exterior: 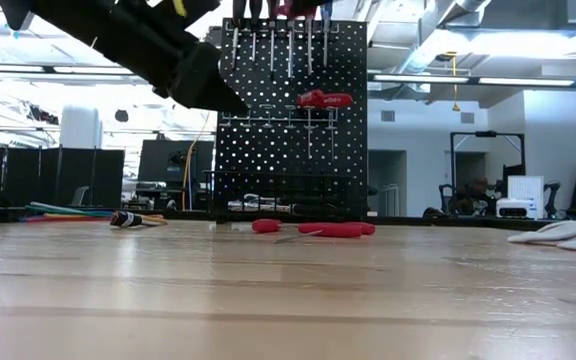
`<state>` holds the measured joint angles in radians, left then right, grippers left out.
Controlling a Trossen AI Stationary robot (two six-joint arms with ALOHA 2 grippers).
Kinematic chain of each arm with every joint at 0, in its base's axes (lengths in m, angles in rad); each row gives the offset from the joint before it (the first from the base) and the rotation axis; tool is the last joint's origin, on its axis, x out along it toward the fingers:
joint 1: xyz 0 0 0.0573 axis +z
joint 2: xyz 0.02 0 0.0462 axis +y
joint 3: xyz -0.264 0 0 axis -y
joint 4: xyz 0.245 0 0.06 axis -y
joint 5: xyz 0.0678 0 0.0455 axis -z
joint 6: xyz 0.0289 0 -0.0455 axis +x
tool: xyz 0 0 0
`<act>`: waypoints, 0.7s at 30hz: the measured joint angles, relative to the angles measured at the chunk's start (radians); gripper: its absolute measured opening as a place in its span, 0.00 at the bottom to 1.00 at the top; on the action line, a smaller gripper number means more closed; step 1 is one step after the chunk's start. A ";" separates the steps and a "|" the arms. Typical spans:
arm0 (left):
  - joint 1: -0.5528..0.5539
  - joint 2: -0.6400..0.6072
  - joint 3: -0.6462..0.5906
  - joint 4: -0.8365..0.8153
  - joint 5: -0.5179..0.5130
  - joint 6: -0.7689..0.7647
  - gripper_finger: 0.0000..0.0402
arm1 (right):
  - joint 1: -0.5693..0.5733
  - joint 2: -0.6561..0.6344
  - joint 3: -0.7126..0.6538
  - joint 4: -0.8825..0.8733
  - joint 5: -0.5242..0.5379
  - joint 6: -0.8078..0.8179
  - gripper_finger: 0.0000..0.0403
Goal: Hang tools onto peg board
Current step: Hang the red allen wrench on the pegboard
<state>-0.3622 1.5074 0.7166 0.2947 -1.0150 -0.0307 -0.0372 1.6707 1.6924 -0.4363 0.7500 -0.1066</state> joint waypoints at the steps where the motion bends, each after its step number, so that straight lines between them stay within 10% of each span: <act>1: 0.000 0.000 0.000 -0.003 0.003 -0.001 0.26 | -0.022 0.003 -0.001 -0.005 -0.020 -0.002 0.10; 21: 0.000 0.000 0.000 -0.017 0.019 -0.014 0.27 | -0.169 0.071 -0.002 0.038 -0.156 -0.025 0.10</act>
<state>-0.3626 1.5074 0.7166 0.2779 -0.9958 -0.0448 -0.2064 1.7420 1.6901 -0.3981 0.5942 -0.1315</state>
